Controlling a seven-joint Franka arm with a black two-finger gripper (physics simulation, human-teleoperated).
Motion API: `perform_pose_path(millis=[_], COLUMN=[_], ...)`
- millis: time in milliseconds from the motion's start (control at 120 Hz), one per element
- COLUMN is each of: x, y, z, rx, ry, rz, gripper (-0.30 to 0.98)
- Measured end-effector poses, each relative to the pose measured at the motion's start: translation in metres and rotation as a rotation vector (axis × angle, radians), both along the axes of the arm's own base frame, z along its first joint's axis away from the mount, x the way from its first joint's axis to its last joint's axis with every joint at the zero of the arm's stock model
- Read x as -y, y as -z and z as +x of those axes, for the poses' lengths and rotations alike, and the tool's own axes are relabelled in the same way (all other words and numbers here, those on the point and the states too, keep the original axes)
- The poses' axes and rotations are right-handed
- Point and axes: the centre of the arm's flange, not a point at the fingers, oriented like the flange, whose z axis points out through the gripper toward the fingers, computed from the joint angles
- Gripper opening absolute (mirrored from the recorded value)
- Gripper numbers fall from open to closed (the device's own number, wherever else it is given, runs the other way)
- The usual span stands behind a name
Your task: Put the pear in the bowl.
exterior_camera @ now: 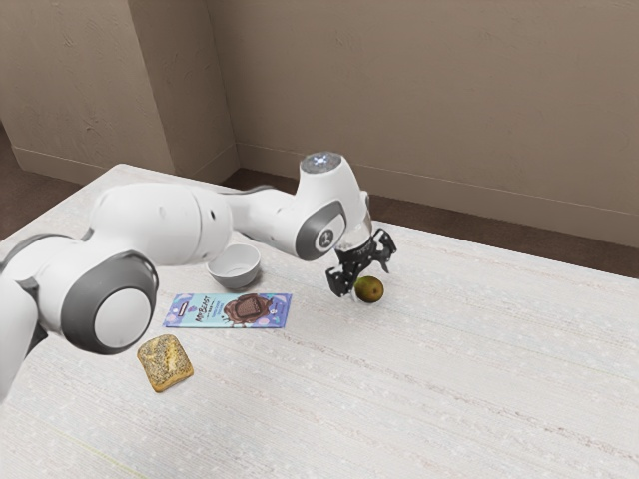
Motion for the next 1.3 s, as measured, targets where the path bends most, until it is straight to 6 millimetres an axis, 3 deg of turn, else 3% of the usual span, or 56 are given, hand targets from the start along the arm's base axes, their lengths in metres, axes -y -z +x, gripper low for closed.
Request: perform_pose_path(millis=[283,692,1033,1150,1300], x=[0.004,0.005,0.006,0.001,-0.011], y=[0.002,0.000,-0.001,-0.013,-0.046], z=[-0.002,-0.002,-0.002,-0.005,-0.012], rx=[0.002,0.012,0.015,0.021,0.043], ry=[0.016,0.025,0.020,0.016,0.007], rz=[-0.002,-0.008,-0.020,-0.013,0.004], gripper=[0.68,0.40,0.29,0.25,0.23])
